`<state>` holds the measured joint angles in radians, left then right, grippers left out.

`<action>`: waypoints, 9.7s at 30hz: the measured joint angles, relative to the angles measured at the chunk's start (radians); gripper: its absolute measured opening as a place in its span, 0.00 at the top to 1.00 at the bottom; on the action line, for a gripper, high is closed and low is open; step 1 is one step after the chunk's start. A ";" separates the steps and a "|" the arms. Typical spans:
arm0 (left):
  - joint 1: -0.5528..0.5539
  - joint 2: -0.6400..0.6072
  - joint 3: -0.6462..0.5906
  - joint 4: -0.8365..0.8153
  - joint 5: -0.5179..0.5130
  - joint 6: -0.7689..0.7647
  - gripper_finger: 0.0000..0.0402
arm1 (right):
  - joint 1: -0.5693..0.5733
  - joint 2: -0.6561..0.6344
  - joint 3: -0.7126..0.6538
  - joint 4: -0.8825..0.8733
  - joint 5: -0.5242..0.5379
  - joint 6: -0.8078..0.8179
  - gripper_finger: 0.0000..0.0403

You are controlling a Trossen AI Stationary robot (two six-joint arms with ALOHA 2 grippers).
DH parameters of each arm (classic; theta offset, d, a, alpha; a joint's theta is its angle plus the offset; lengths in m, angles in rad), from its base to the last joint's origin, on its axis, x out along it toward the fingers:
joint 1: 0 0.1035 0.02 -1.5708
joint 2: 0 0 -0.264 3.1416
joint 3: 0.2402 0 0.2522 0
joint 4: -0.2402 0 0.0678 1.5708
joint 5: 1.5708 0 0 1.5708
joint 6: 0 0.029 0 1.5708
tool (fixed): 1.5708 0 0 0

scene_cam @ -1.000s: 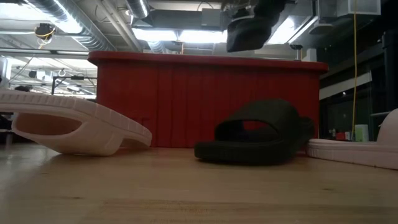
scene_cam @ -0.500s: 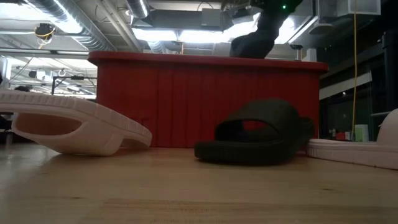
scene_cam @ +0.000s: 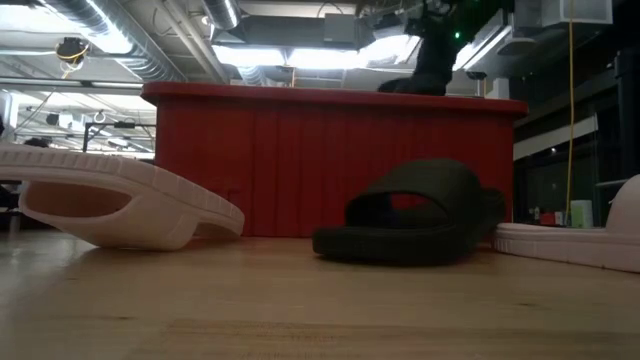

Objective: Pick and place slides into bin
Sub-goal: Put the bottom black slide into the bin, then put the black slide into the bin

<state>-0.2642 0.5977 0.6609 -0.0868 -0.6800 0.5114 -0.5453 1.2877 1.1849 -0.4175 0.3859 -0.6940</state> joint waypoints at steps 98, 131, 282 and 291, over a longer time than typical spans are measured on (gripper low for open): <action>0.000 0.000 0.000 -0.003 -0.062 -0.002 1.00 | -0.258 0.459 0.024 0.050 -0.230 -0.201 0.96; 0.000 0.001 0.000 -0.018 -0.061 -0.003 1.00 | -0.256 0.461 0.021 -0.053 -0.196 -0.205 0.81; -0.057 0.440 0.000 0.101 0.238 -0.314 1.00 | 0.784 -0.210 -0.188 -0.206 0.081 0.696 0.99; -0.179 0.640 0.000 0.327 0.199 -0.292 1.00 | 1.042 -0.194 -0.201 -0.181 0.226 0.859 0.99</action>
<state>-0.4435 1.2381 0.6605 0.2406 -0.4807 0.2198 0.4969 1.0935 0.9836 -0.5990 0.6119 0.1648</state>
